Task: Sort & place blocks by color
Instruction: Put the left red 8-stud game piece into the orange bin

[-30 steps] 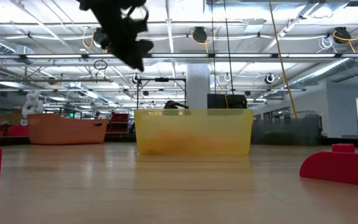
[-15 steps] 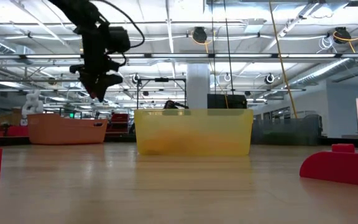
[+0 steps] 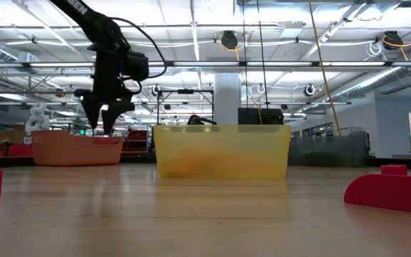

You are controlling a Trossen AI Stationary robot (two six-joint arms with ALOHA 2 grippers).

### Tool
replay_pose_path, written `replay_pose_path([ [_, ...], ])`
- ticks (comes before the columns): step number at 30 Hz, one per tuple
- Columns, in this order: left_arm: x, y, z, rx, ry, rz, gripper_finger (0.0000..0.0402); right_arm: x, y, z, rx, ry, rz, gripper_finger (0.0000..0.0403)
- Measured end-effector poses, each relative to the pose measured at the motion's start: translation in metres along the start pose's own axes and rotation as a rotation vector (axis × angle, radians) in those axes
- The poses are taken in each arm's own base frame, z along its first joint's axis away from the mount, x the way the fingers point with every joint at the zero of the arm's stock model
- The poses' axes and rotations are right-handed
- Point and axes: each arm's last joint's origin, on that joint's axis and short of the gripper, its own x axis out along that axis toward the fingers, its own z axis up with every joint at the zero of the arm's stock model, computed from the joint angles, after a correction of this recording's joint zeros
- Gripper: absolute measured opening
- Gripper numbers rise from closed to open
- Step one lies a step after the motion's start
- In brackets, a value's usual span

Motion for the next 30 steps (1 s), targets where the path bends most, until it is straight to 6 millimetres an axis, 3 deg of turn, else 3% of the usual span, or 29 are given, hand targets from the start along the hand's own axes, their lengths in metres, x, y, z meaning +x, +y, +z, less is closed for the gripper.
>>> replay_pose_path([
  [8, 0.0, -0.009, -0.002, 0.036, 0.01, -0.015, 0.0316, 0.0, -0.002, -0.001, -0.016, 0.039, -0.061, 0.021],
  [16, -0.045, -0.021, -0.022, 0.051, -0.086, -0.22, 0.0321, -0.001, -0.005, -0.003, -0.021, 0.122, -0.193, 0.021],
  [22, -0.084, -0.054, -0.059, 0.13, -0.088, -0.389, 0.0321, -0.002, -0.005, -0.003, -0.039, 0.125, -0.195, 0.021],
  [30, -0.118, -0.119, -0.136, 0.237, -0.028, -0.465, 0.0321, -0.006, -0.017, 0.004, -0.032, 0.133, -0.236, 0.021],
])
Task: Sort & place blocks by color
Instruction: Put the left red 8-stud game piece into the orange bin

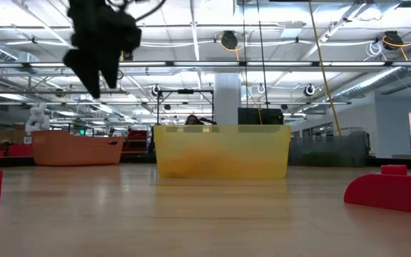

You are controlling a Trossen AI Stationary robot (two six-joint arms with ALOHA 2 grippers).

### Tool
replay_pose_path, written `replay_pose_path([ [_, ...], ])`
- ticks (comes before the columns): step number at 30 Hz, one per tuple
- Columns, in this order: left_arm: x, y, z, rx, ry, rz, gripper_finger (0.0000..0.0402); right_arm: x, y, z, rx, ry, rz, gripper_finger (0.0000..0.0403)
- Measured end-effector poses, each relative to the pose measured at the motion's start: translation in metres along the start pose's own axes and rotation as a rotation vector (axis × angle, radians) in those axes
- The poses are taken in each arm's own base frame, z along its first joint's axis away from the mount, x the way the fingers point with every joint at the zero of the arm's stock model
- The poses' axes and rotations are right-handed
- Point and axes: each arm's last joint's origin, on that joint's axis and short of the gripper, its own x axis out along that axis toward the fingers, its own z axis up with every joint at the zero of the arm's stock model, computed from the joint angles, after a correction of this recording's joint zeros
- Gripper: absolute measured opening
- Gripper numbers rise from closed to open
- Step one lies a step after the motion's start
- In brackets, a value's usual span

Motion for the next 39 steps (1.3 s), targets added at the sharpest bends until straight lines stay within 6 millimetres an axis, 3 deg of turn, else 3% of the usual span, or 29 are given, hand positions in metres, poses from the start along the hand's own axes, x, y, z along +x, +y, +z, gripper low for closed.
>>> replay_pose_path([
  [5, -0.004, -0.04, -0.049, -0.032, 0.04, -0.037, 0.0321, -0.002, -0.015, 0.004, -0.01, 0.052, -0.086, 0.021],
  [11, -0.008, -0.073, -0.105, -0.159, 0.089, -0.081, 0.0321, -0.003, -0.027, 0.007, 0.01, 0.074, -0.127, 0.021],
  [15, 0.002, -0.099, -0.133, -0.237, 0.114, -0.148, 0.0321, 0.001, -0.031, 0.007, 0.042, 0.079, -0.145, 0.021],
  [24, 0.057, -0.147, -0.151, -0.283, 0.149, -0.241, 0.0321, 0.002, -0.031, 0.006, 0.093, 0.077, -0.152, 0.021],
  [28, 0.078, -0.15, -0.158, -0.311, 0.22, -0.165, 0.0321, 0.002, -0.031, 0.006, 0.094, 0.077, -0.151, 0.021],
  [39, 0.104, -0.151, -0.164, -0.368, 0.237, -0.07, 0.0321, 0.005, -0.03, 0.008, 0.085, 0.03, -0.096, 0.021],
])
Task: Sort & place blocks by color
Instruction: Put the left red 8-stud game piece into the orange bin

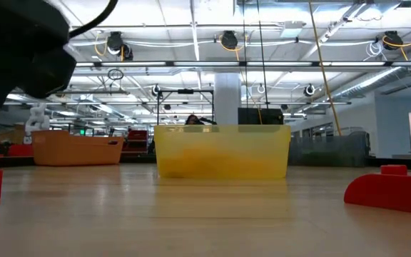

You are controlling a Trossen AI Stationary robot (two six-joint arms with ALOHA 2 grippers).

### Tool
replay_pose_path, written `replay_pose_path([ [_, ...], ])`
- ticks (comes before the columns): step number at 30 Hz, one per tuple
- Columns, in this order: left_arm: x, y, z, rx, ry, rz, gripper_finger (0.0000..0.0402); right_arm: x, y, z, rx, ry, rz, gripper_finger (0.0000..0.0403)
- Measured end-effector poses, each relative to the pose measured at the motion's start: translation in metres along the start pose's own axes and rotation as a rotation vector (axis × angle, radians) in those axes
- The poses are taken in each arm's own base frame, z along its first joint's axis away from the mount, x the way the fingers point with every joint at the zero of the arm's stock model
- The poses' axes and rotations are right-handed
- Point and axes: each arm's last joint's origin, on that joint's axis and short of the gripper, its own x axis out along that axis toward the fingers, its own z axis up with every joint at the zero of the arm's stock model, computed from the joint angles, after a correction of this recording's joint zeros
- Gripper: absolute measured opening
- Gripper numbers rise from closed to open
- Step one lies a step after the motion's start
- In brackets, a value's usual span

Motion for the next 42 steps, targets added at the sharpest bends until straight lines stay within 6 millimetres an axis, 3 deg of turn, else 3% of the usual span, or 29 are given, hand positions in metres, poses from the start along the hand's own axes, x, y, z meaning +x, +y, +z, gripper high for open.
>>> replay_pose_path([
  [8, 0.016, 0.001, 0.001, 0.055, 0.038, 0.066, 0.0315, 0.004, -0.001, 0.0, -0.002, -0.012, 0.007, 0.021],
  [12, 0.015, 0.004, 0.006, 0.098, 0.055, 0.099, 0.0261, 0.005, 0.0, 0.0, 0.02, -0.04, 0.045, 0.021],
  [17, 0.014, 0.004, 0.013, 0.153, 0.095, 0.113, 0.014, 0.005, 0.0, 0.0, 0.013, -0.034, 0.041, 0.021],
  [24, 0.002, 0.007, 0.031, 0.224, 0.127, 0.132, 0.0141, 0.003, 0.004, -0.004, -0.015, -0.022, 0.06, 0.021],
  [27, -0.015, 0.017, 0.047, 0.224, 0.059, 0.195, 0.0141, 0.0, 0.005, -0.005, -0.031, -0.022, 0.073, 0.021],
  [35, -0.087, 0.038, 0.093, 0.216, -0.154, 0.181, 0.0141, -0.008, 0.008, -0.003, -0.029, -0.035, 0.103, 0.021],
  [42, -0.146, 0.083, 0.147, 0.122, -0.372, 0.288, 0.0141, -0.008, 0.007, -0.002, -0.017, -0.039, 0.105, 0.021],
])
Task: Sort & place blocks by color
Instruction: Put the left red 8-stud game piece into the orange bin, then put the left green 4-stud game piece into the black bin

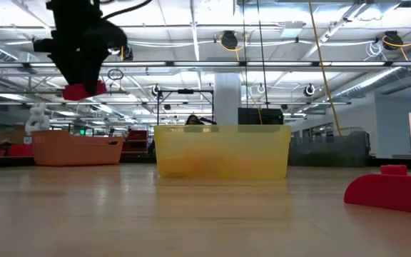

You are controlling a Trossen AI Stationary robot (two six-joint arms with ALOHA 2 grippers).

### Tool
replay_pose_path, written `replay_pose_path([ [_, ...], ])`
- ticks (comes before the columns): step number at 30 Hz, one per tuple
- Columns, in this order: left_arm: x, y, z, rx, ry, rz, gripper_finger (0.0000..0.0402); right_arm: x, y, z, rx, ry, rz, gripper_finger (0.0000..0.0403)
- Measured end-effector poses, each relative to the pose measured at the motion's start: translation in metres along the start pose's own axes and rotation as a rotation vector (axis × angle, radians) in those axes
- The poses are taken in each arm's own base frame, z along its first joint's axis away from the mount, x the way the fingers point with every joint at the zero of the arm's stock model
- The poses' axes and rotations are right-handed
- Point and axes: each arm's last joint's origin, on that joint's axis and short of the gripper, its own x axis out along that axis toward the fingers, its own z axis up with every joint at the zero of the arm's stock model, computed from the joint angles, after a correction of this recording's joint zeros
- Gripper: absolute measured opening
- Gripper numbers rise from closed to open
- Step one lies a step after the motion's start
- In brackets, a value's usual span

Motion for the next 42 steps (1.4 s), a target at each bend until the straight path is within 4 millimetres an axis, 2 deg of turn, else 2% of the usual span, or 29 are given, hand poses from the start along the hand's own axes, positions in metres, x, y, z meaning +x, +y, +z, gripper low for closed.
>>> replay_pose_path([
  [3, 0.0, 0.029, 0.024, -0.105, -0.052, 0.1, 0.0141, 0.0, 0.0, 0.0, 0.0, -0.001, 0.001, 0.021],
  [8, 0.01, 0.068, 0.061, -0.209, -0.012, 0.163, 0.0148, 0.0, 0.0, 0.0, 0.0, -0.002, 0.003, 0.021],
  [11, 0.018, 0.085, 0.077, -0.231, 0.041, 0.181, 0.0175, 0.0, 0.0, 0.0, -0.001, -0.002, 0.003, 0.021],
  [14, 0.026, 0.102, 0.089, -0.262, 0.071, 0.205, 0.018, 0.0, 0.001, -0.001, -0.01, 0.001, 0.006, 0.021],
  [19, 0.033, 0.126, 0.105, -0.312, 0.061, 0.209, 0.0143, 0.0, 0.003, -0.004, 0.002, 0.014, 0.014, 0.021],
  [24, 0.036, 0.143, 0.112, -0.333, 0.067, 0.223, 0.0098, 0.0, 0.004, -0.006, 0.009, 0.023, 0.019, 0.021],
  [28, 0.037, 0.144, 0.112, -0.31, 0.093, 0.184, 0.0078, 0.0, 0.004, -0.006, 0.011, 0.022, 0.018, 0.021],
  [31, 0.036, 0.135, 0.11, -0.219, 0.136, 0.085, 0.0079, 0.0, 0.003, -0.006, 0.009, 0.021, 0.017, 0.021],
  [37, 0.03, 0.104, 0.098, -0.07, 0.17, -0.063, 0.0105, 0.002, 0.003, -0.006, -0.002, 0.025, 0.01, 0.021],
  [42, 0.02, 0.069, 0.078, 0.081, 0.212, -0.189, 0.0137, 0.002, 0.003, -0.006, -0.003, 0.025, 0.01, 0.021],
])
